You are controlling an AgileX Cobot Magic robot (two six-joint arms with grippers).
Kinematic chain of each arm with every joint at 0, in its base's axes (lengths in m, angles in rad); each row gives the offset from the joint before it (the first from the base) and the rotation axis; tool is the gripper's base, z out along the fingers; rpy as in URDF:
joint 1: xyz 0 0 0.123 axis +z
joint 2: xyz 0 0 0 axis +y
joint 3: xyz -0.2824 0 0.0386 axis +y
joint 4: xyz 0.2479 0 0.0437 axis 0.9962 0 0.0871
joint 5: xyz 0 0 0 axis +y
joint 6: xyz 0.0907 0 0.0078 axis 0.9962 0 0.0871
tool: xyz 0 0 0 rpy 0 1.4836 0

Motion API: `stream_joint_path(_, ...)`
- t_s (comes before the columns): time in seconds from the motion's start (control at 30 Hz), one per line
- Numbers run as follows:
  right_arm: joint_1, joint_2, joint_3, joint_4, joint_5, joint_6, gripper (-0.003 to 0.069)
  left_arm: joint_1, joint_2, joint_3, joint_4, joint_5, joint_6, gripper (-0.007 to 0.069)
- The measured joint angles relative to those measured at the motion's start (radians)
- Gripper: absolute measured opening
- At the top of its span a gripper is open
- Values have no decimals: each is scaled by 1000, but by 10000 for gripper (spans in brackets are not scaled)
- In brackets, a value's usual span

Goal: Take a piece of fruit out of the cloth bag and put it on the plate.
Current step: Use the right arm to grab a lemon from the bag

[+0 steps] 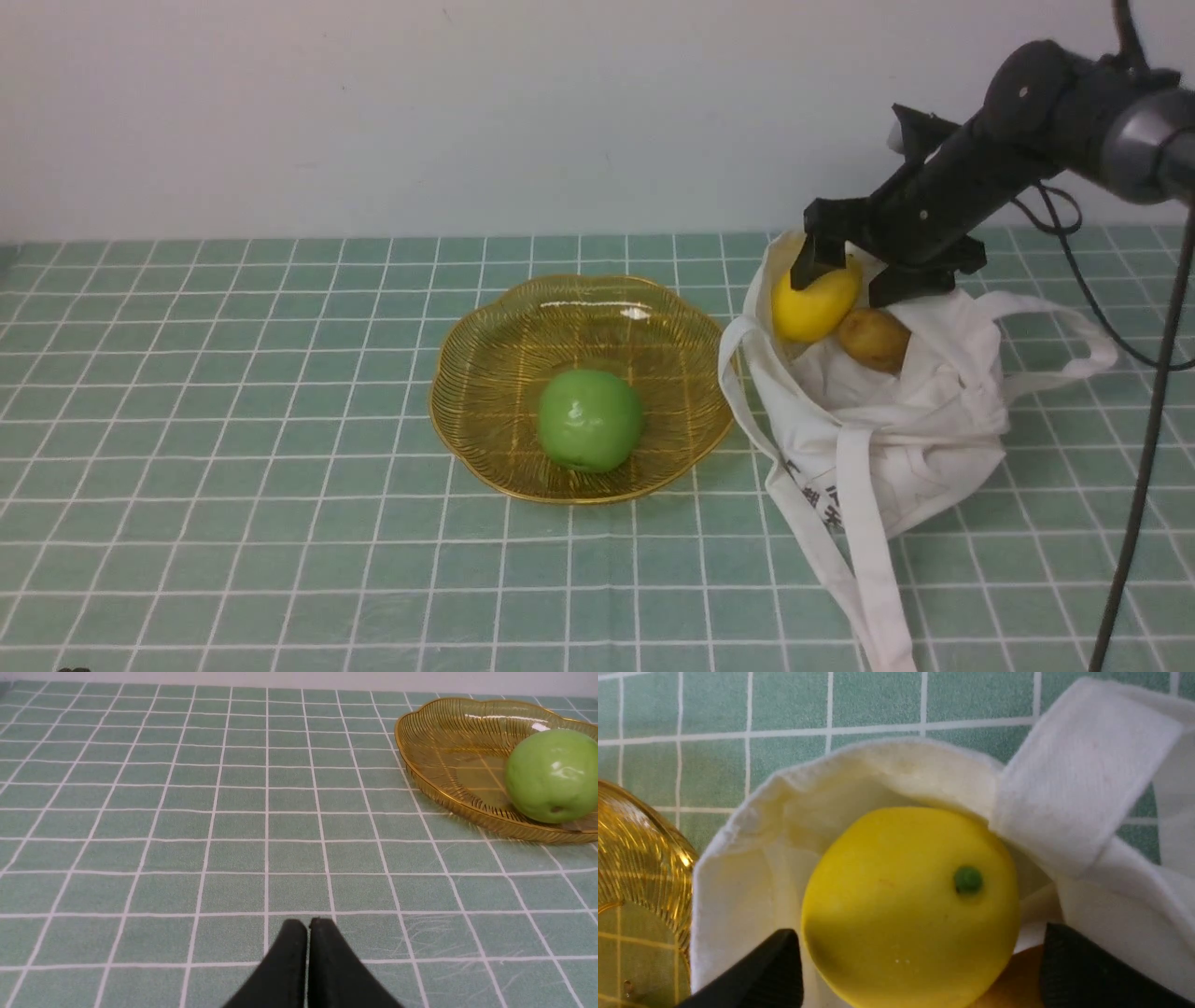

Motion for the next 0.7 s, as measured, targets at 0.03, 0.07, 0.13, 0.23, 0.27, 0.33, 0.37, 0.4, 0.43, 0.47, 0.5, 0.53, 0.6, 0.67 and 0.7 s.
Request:
stream_joint_path(0.03, 0, 3, 0, 11, -1, -1, 598, 0, 0, 0, 0, 0, 0, -8)
stream_joint_path(0.07, 0, 9, 0, 26, -6, -4, 575, 0, 0, 0, 0, 0, 0, -8)
stream_joint_path(0.13, 0, 12, 0, 30, -10, -6, 541, 0, 0, 0, 0, 0, 0, -8)
stream_joint_path(0.23, 0, 19, 0, 33, -6, -20, 496, 0, 0, 0, 0, 0, 0, -8)
stream_joint_path(0.27, 0, 19, 0, 33, -1, -23, 496, 0, 0, 0, 0, 0, 0, -8)
stream_joint_path(0.33, 0, 19, -2, 33, 8, -31, 496, 0, 0, 0, 0, 0, 0, -8)
stream_joint_path(0.37, -2, 18, -3, 31, 21, -34, 496, 0, 0, 0, 0, 0, 0, -8)
stream_joint_path(0.4, -2, 17, -3, 31, 25, -34, 496, 0, 0, 0, 0, 0, 0, -8)
stream_joint_path(0.43, -8, 8, -3, 24, 48, -39, 496, 0, 0, 0, 0, 0, 0, -8)
stream_joint_path(0.47, -13, -4, -3, 17, 71, -42, 496, 0, 0, 0, 0, 0, 0, -8)
stream_joint_path(0.5, -19, -24, -3, 3, 102, -45, 496, 0, 0, 0, 0, 0, 0, -8)
stream_joint_path(0.53, -24, -40, -3, -8, 123, -47, 496, 0, 0, 0, 0, 0, 0, -8)
stream_joint_path(0.6, -34, -86, -3, -27, 170, -50, 496, 0, 0, 0, 0, 0, 0, -8)
stream_joint_path(0.67, -42, -137, -3, -37, 198, -52, 496, 0, 0, 0, 0, 0, 0, -8)
stream_joint_path(0.7, -42, -157, -3, -39, 203, -52, 496, 0, 0, 0, 0, 0, 0, -8)
